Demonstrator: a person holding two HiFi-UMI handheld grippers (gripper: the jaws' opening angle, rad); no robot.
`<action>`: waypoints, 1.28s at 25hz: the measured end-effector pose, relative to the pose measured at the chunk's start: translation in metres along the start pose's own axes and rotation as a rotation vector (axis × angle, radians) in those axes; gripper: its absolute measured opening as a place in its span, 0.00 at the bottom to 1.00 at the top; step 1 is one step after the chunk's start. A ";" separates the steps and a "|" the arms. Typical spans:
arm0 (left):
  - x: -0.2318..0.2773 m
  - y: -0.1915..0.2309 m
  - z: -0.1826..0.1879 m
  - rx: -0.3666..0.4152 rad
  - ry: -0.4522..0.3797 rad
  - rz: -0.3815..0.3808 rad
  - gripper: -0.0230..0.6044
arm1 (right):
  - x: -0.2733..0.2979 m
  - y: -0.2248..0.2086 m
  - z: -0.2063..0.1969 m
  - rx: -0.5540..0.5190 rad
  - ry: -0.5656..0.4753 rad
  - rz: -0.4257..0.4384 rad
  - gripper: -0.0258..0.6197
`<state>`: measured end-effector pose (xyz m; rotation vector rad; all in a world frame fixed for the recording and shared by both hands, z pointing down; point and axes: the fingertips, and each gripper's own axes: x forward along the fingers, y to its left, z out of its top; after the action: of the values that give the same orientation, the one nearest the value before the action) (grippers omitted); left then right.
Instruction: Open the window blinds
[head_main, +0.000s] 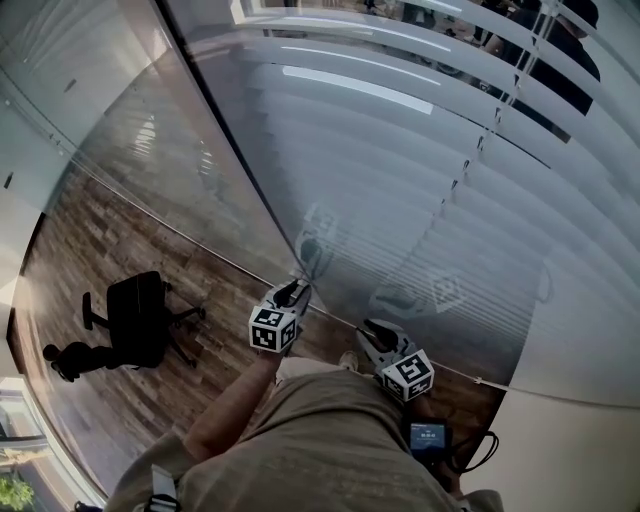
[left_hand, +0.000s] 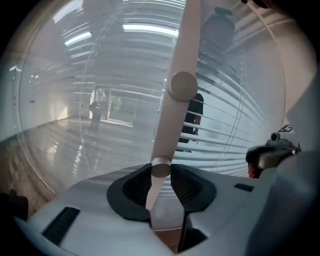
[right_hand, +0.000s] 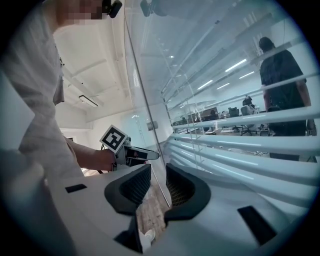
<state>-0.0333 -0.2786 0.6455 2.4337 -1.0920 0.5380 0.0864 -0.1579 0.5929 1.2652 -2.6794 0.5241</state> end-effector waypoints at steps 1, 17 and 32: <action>0.000 0.001 -0.003 -0.035 0.000 -0.015 0.25 | 0.000 0.000 -0.003 0.003 0.002 -0.001 0.20; 0.009 0.000 0.003 -0.670 -0.084 -0.302 0.25 | 0.004 -0.011 0.001 0.002 0.003 0.009 0.20; -0.002 -0.015 -0.010 -0.645 -0.105 -0.301 0.27 | -0.008 -0.011 0.005 0.010 -0.007 -0.012 0.20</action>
<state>-0.0249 -0.2631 0.6497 2.0024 -0.7572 -0.0446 0.0996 -0.1605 0.5891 1.2877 -2.6760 0.5337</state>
